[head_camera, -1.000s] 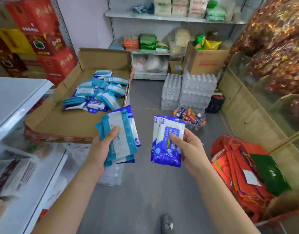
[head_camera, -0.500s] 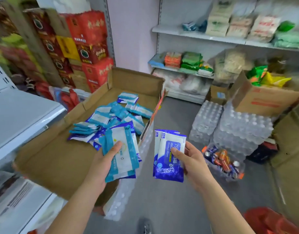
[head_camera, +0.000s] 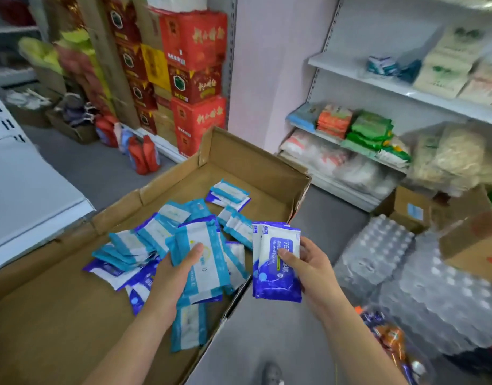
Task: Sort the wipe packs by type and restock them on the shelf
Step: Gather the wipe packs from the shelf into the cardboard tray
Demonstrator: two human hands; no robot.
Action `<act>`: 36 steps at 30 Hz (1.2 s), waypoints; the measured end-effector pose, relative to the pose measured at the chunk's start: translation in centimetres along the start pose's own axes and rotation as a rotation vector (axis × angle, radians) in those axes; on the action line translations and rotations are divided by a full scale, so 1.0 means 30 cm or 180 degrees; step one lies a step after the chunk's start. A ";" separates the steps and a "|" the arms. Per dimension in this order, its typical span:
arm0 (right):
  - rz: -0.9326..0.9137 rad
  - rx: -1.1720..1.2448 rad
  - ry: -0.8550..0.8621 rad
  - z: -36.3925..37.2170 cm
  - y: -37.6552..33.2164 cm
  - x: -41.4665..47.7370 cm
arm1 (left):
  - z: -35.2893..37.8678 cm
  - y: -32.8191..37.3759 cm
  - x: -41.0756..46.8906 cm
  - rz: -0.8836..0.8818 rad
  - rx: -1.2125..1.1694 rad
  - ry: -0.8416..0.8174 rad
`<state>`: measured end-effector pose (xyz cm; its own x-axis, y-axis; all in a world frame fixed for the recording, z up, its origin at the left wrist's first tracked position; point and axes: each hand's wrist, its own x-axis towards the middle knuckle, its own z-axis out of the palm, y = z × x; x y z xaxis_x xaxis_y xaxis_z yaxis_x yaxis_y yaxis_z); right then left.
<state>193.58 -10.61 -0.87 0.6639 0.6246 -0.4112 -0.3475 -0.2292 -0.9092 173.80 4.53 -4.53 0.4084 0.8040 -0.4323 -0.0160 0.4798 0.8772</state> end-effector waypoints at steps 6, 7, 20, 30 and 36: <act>0.0058 -0.0158 -0.0572 0.007 -0.107 0.347 | 0.105 0.017 0.168 0.0071 0.0066 0.0739; 0.0041 -0.0158 -0.0668 0.007 -0.125 0.399 | 0.120 0.018 0.191 0.0075 0.0097 0.0883; 0.0358 -0.1068 -0.1304 0.232 -0.120 0.953 | 0.155 0.040 0.539 -0.0095 0.0228 0.1537; -0.0849 -0.2599 -0.1062 0.421 -0.202 1.084 | 0.024 0.059 0.734 0.0115 0.2772 0.2173; -0.0774 -0.1881 -0.2013 0.475 -0.223 0.993 | -0.004 0.111 0.560 0.0469 0.1877 0.2174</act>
<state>206.26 20.17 -6.13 0.1253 0.9603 -0.2491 0.2685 -0.2745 -0.9233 180.50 19.66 -8.89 -0.1927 0.9660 -0.1724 0.5203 0.2496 0.8167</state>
